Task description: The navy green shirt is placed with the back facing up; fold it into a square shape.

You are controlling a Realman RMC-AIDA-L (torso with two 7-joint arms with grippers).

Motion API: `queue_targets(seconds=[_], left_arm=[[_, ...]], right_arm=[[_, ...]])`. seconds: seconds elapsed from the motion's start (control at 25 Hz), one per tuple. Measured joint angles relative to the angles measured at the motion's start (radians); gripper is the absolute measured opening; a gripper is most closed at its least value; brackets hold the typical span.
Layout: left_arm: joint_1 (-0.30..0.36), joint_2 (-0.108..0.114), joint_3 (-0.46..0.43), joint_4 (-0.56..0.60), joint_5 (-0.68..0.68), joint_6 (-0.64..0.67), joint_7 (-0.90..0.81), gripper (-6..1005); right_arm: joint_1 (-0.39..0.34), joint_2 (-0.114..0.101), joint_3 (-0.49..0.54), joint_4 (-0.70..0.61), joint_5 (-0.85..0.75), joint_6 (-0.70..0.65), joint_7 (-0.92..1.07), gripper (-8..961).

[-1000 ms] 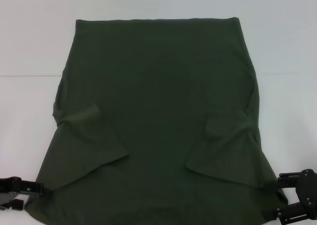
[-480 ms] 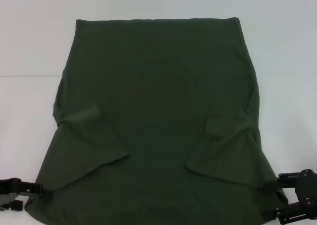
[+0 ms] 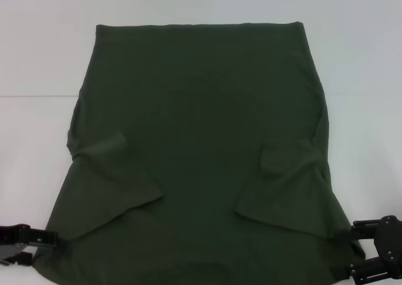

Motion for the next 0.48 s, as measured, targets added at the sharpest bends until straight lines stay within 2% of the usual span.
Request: queue_targets(seconds=[0.48], left_arm=[[-0.018,-0.004,-0.004,-0.020,-0.001,0.000,0.000,937]], right_arm=[[0.000,0.000,0.005,0.001,0.000,0.000,0.000,910]])
